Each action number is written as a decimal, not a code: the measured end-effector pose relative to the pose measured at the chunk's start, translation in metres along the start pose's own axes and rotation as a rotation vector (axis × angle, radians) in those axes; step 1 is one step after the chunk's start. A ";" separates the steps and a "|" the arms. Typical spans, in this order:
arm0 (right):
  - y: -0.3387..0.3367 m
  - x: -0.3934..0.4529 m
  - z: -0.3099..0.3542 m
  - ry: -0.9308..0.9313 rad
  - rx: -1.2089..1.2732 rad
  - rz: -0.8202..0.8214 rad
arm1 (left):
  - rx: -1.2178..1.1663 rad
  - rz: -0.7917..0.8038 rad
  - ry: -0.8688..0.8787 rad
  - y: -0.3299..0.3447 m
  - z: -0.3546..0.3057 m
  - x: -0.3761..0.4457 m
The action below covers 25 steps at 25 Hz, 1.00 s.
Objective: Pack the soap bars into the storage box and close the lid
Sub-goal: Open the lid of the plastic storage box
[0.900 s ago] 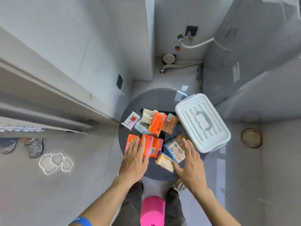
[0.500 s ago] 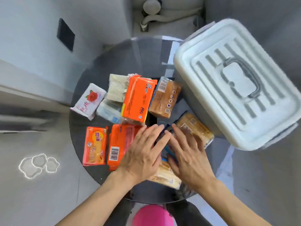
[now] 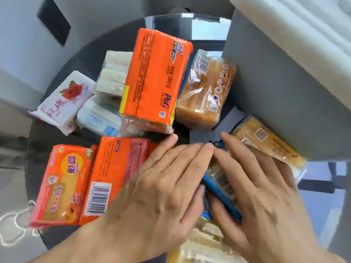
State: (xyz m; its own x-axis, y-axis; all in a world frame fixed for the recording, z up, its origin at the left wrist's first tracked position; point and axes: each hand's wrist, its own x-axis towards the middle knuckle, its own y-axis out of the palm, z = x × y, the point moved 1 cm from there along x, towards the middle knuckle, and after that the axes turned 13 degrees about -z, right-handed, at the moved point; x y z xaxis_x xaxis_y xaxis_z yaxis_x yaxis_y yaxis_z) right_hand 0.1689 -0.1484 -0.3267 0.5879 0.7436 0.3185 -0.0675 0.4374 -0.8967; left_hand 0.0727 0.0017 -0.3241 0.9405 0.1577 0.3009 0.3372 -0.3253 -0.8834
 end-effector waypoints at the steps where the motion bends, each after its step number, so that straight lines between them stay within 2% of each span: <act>1: 0.000 0.001 0.001 -0.018 -0.005 0.009 | 0.007 -0.005 0.009 -0.001 0.001 -0.001; 6: 0.008 -0.011 -0.002 -0.036 -0.031 -0.009 | -0.054 -0.118 0.012 0.012 -0.009 -0.029; 10: 0.003 -0.003 -0.010 -0.057 0.099 0.133 | -0.092 -0.133 0.010 0.014 -0.004 -0.032; 13: -0.012 -0.016 0.003 -0.015 0.027 0.160 | 0.055 -0.030 -0.015 0.007 -0.018 -0.036; 15: -0.018 -0.024 0.009 0.011 0.032 0.145 | 0.005 -0.041 -0.050 0.006 -0.026 -0.041; 17: -0.028 -0.028 0.016 -0.011 0.025 0.055 | -0.007 -0.049 -0.070 0.005 -0.025 -0.049; 21: -0.068 -0.018 0.020 -0.215 -0.018 -0.399 | 0.185 0.141 0.013 0.000 -0.020 -0.060; 22: -0.077 -0.007 0.016 -0.234 -0.069 -0.477 | 0.207 0.131 0.018 -0.003 -0.017 -0.056; 23: -0.086 0.007 0.008 -0.228 -0.156 -0.498 | 0.189 0.101 0.003 -0.006 -0.016 -0.049; 25: -0.098 0.035 -0.007 -0.125 -0.377 -0.366 | 0.179 0.031 0.017 -0.012 -0.021 -0.034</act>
State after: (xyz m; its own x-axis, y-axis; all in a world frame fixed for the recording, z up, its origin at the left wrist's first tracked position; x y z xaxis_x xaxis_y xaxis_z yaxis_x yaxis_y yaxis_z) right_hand 0.2018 -0.1685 -0.2298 0.4168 0.6409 0.6446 0.4316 0.4846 -0.7609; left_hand 0.0373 -0.0194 -0.3161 0.9513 0.1337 0.2776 0.2971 -0.1584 -0.9416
